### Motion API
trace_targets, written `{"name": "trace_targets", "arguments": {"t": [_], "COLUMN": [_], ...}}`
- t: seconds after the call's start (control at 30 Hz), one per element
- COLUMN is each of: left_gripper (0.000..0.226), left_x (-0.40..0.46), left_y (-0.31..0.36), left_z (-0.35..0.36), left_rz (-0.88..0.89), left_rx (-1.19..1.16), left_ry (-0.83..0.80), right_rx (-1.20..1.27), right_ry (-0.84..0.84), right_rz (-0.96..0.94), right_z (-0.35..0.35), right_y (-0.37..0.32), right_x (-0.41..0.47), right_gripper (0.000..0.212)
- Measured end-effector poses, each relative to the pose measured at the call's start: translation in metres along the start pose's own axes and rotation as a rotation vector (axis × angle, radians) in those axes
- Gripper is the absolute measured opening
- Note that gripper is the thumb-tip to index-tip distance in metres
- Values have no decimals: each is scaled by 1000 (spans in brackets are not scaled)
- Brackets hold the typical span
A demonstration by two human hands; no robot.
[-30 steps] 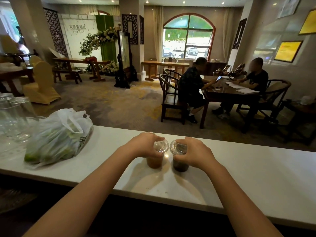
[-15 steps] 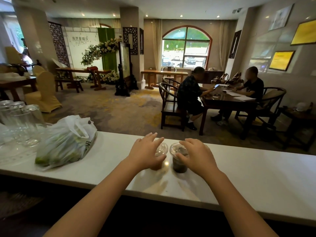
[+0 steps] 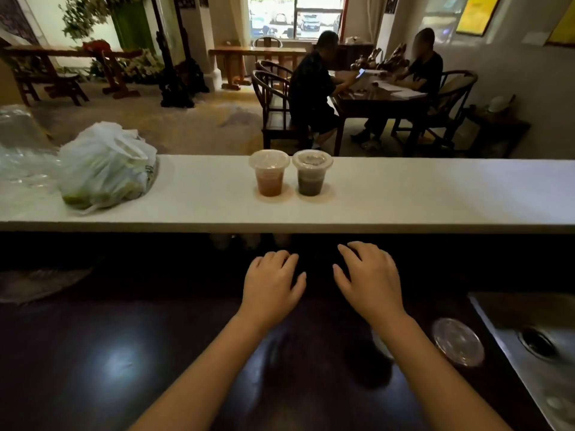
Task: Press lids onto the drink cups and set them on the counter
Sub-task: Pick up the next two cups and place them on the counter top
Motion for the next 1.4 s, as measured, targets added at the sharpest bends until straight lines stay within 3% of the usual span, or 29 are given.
{"name": "trace_targets", "arguments": {"t": [0.2,0.4,0.7,0.9,1.0,1.2,1.4], "left_gripper": [45,47,64,74,80,65,66], "left_x": [-61,-64,-55,-66,-71,-67,-69], "left_y": [63,113,189,208,212,210,206], "left_z": [47,73,129,160,166,183,189], "left_rz": [92,117,-85,-252,-318,-397,-385], "left_rx": [-135,-126,-94,-148,-235,-453,-488], "left_ry": [-161,-197,-223,-233,-182,7,61], "right_rx": [-41,0,11,113,106,339,483], "right_ry": [-119,-151,-274,-356,-325,-164,-72], "right_rz": [172,213,128,112,120,209,172], "right_z": [-1,-6,18,36,44,52,55], "right_y": [34,95,203,232,235,237,238], "right_x": [-94,-135,-154,-176,-181,-195,-195], "right_gripper": [35,37,59,71,71,82,84]}}
Point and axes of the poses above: each hand's wrist, its own x-axis towards the middle knuckle, its own z-axis out of the palm, y = z × x, the point moved 1 cm from there along x, towards the middle knuckle, and after that the axes turned 4 degrees about z, right-handed, at the moved point
